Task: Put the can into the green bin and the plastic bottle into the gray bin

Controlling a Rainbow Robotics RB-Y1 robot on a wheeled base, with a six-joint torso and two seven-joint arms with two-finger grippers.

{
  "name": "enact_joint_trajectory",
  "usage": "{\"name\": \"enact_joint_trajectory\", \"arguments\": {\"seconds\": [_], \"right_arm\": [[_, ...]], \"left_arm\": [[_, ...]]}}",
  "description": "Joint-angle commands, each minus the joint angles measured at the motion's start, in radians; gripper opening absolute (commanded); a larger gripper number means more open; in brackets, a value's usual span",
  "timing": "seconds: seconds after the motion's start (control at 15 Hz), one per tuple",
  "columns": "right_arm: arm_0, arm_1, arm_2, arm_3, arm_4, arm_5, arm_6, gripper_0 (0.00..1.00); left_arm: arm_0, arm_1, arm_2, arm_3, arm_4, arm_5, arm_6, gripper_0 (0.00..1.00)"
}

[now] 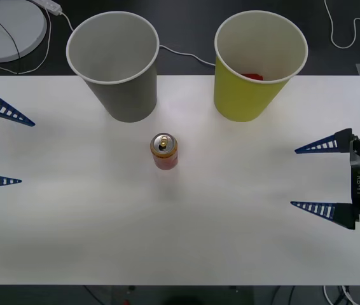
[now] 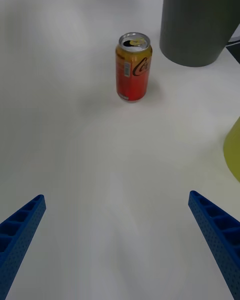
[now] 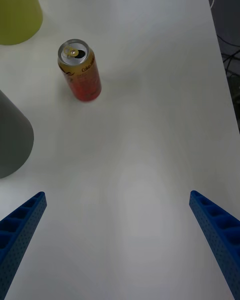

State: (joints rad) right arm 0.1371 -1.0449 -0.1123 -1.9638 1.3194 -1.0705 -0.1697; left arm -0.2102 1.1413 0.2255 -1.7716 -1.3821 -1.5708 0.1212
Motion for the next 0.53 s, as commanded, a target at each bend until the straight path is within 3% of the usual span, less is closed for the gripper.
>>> {"name": "enact_joint_trajectory", "arguments": {"seconds": [0.07, 0.53], "right_arm": [[-0.011, 0.072, 0.043, 0.031, 0.000, 0.040, 0.009, 1.00], [-0.040, 0.289, 0.068, 0.160, 0.000, 0.040, 0.164, 1.00]], "left_arm": [[0.000, 0.000, 0.000, 0.000, 0.000, 0.000, 0.000, 1.00], [0.000, 0.000, 0.000, 0.000, 0.000, 0.000, 0.000, 1.00]]}}
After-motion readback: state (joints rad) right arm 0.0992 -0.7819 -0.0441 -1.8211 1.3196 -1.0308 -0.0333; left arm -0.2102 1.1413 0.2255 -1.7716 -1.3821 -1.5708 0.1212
